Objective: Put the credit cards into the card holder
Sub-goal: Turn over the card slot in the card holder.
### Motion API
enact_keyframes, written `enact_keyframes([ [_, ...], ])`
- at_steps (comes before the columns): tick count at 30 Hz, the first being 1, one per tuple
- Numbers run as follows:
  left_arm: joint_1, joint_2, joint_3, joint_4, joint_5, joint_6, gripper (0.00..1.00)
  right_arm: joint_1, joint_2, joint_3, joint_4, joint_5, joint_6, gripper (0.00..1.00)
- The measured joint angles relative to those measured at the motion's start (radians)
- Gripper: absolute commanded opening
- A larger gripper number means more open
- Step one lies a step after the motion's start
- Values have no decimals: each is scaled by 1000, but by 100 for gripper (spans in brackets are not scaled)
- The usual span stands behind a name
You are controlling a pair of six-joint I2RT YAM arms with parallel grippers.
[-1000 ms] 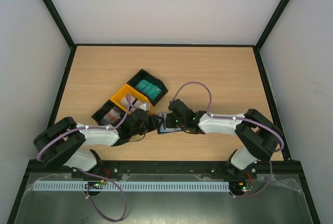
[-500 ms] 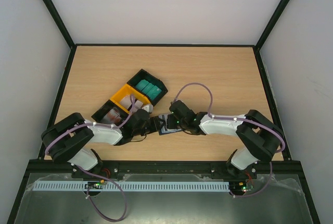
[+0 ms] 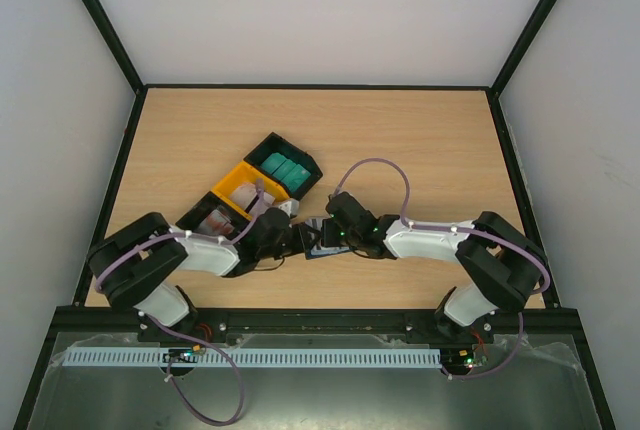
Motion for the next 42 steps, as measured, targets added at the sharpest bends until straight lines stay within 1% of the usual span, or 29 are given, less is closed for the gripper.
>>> enact_keyframes([
  [2,0,22,11,8,10,2,29,0,0,0,0,0,0,3],
  [3,0,33,17,13,16,4,29,0,-1,0,0,1,-1,6],
  [8,0,72,33,18,35,15,31,-2,-21,-3,-20,47,-2,28],
  [12,0,84,61,18,53,32,33,-1,-63,-4,-46,103,1,36],
  [14,0,87,83,19,63,42,34,-1,-97,-4,-70,152,7,37],
  [19,0,109,142,18,97,67,40,-1,-205,-6,-125,304,41,39],
  [24,-1,192,251,6,151,105,43,-11,-320,-37,-166,439,76,40],
  [27,-2,256,324,-4,174,118,44,-28,-364,-57,-181,478,90,41],
  [31,-3,322,381,-48,184,128,45,-56,-407,-80,-205,501,100,43],
  [35,0,320,386,-92,187,143,49,-80,-429,-83,-218,498,96,42],
  [37,6,292,396,-147,179,167,52,-92,-436,-82,-220,480,80,42],
  [39,12,248,419,-224,161,199,59,-105,-440,-78,-220,449,56,42],
  [42,32,171,501,-364,109,267,67,-122,-436,-57,-219,398,16,41],
])
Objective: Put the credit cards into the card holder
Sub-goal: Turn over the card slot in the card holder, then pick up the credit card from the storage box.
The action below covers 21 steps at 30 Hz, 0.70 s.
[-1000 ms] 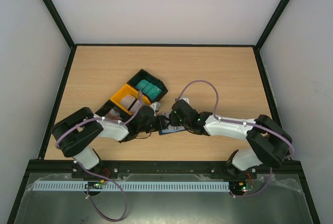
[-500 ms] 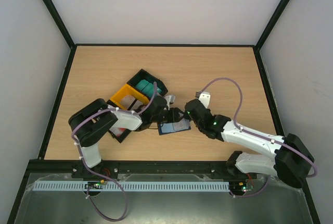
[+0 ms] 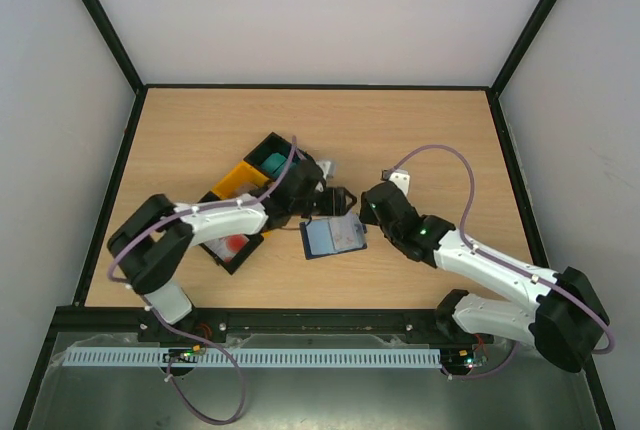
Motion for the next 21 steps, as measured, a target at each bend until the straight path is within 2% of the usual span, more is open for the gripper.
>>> enact_keyframes([
  [3,36,-79,73,-116,-62,72,72,-7,2,18,10,-42,-36,40],
  [9,168,-205,130,-377,-185,214,75,-14,24,23,43,-119,-70,40],
  [15,216,-198,130,-607,-270,311,71,-17,113,42,69,-188,-83,39],
  [21,215,-120,131,-688,-349,356,74,-18,184,75,85,-234,-87,38],
])
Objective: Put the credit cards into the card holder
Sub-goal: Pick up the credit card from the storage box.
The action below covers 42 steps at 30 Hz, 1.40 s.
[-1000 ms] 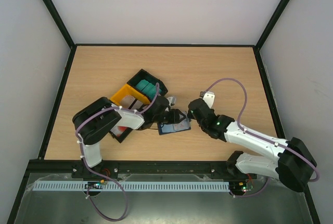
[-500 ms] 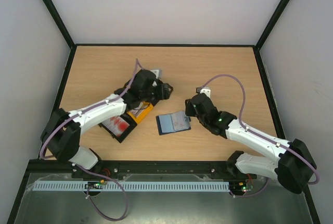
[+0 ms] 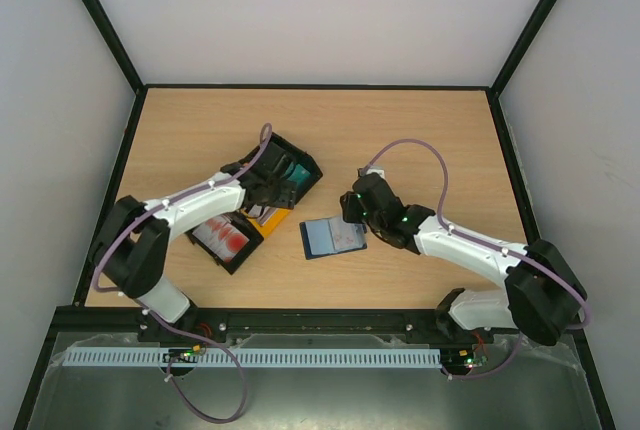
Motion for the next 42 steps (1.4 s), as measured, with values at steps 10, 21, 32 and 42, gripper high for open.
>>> enact_keyframes([
  [10,0,95,2,-37,6,33,76,0,8,2,4,-14,-1,38],
  [21,-15,129,7,-86,72,59,71,0,32,2,5,-26,2,38],
  [32,-31,129,8,-120,73,64,56,0,32,2,4,-28,2,38],
  [42,-42,108,40,-146,76,55,49,0,50,2,4,-37,6,38],
])
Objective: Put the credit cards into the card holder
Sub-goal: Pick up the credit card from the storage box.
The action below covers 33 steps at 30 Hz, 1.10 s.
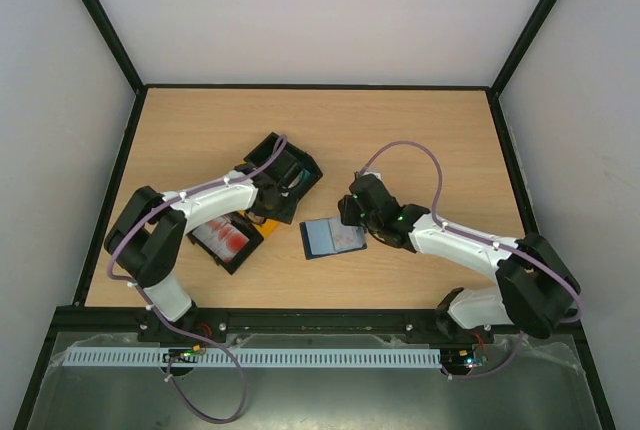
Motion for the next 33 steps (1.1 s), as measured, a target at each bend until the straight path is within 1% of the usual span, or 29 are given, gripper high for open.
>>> enact_keyframes([
  [21,0,-32,0,-18,-14,-16,30,0,16,0,0,-24,8,38],
  [33,0,-47,-17,-18,-35,-23,11,0,22,0,0,-37,15,38],
])
